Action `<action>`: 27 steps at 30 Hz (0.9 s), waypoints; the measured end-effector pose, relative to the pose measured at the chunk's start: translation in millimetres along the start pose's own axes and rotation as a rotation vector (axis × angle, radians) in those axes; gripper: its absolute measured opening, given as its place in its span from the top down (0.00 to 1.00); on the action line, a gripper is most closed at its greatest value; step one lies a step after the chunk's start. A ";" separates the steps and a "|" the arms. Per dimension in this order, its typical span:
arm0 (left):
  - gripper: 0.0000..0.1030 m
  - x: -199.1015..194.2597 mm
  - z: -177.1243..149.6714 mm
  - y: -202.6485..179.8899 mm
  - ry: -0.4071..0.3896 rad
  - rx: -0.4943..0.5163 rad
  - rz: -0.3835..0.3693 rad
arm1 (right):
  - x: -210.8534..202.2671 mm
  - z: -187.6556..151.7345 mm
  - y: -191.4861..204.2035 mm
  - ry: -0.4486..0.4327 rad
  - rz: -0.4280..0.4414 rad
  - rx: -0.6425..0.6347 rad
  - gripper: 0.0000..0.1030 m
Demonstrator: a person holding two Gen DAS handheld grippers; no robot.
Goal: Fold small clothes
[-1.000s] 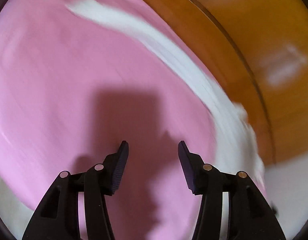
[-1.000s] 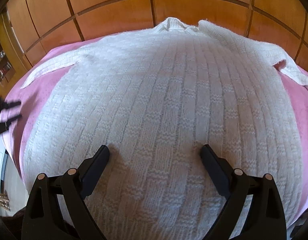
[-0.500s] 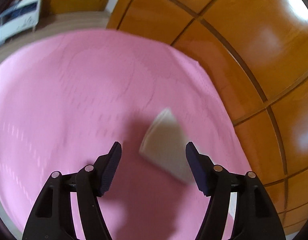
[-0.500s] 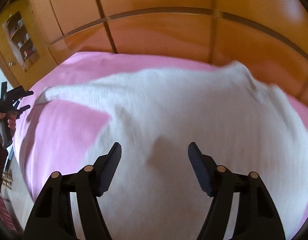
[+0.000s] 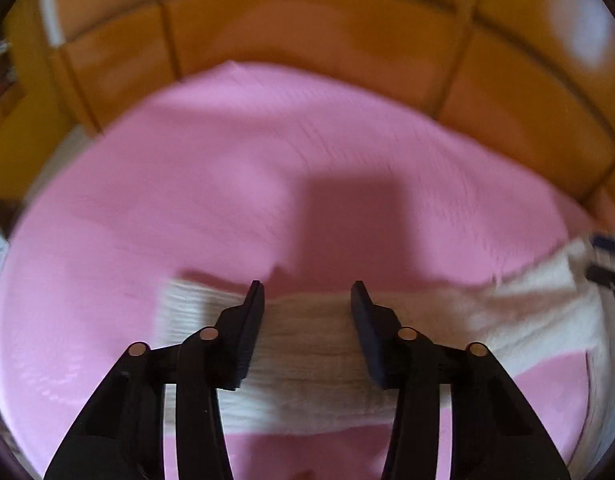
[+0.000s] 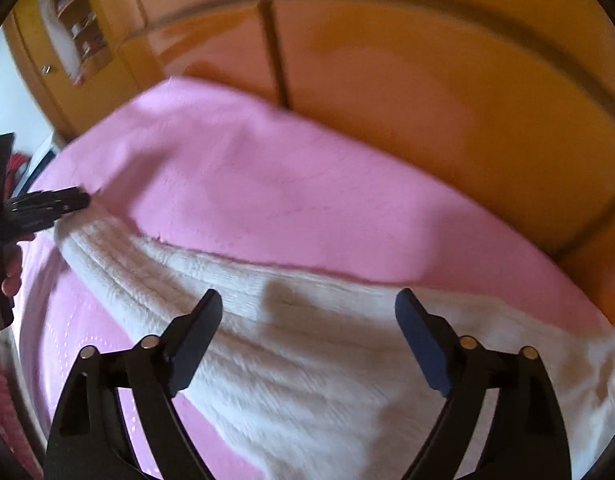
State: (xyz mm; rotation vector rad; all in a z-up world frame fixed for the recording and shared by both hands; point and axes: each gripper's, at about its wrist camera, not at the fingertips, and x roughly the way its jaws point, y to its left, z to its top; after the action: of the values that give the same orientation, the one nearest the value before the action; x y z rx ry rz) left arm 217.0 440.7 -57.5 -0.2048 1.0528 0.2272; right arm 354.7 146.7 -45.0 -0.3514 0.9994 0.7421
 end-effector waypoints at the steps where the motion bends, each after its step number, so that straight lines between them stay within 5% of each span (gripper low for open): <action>1: 0.57 5.8 3.1 -2.3 0.004 0.018 0.004 | 9.8 0.9 1.6 0.027 0.009 -0.014 0.11; 5: 0.63 2.0 -6.9 -11.9 0.003 0.109 -0.055 | 27.0 0.4 12.5 0.064 -0.008 -0.108 0.17; 7: 0.94 -3.4 -15.3 -9.5 0.007 0.150 -0.087 | 20.3 1.0 21.8 0.052 -0.002 -0.160 0.39; 8: 0.95 -5.1 -17.9 -12.2 -0.001 0.172 -0.066 | 16.9 0.2 27.4 0.041 -0.012 -0.180 0.73; 9: 0.97 -7.4 -17.8 -16.7 -0.015 0.190 -0.047 | 13.4 1.7 29.8 0.030 -0.029 -0.193 0.91; 12: 0.98 -16.2 -13.2 -22.8 -0.101 0.170 -0.009 | -5.2 4.2 31.3 -0.051 -0.072 -0.192 0.93; 15: 0.98 -29.3 -3.2 -19.8 -0.204 0.063 0.039 | -13.4 10.2 15.6 -0.128 -0.133 -0.080 0.93; 18: 0.98 -18.8 4.3 -28.0 -0.202 0.002 0.114 | -0.6 12.1 10.9 -0.117 -0.165 -0.008 0.89; 19: 0.97 -10.4 6.4 -30.7 -0.165 -0.017 0.130 | 3.2 10.3 10.7 -0.108 -0.168 0.011 0.84; 21: 0.97 2.1 10.3 -29.3 -0.124 -0.077 0.110 | 3.2 8.2 6.9 -0.108 -0.174 0.049 0.29; 24: 0.97 -12.8 -2.9 -6.8 -0.151 -0.191 0.111 | -18.3 -11.8 0.3 -0.150 -0.180 0.095 0.24; 26: 0.83 -18.8 -20.7 15.0 -0.126 -0.267 0.237 | -33.5 -31.8 -7.6 -0.161 -0.192 0.129 0.20; 27: 0.67 -18.0 -27.7 23.8 -0.098 -0.285 0.291 | -40.3 -43.2 -11.1 -0.162 -0.200 0.146 0.17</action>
State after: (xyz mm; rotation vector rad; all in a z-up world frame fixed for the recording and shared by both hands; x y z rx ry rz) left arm 178.7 454.3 -56.4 -0.2934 0.9483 0.6455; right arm 322.2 97.6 -33.3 -0.2556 0.8454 0.5054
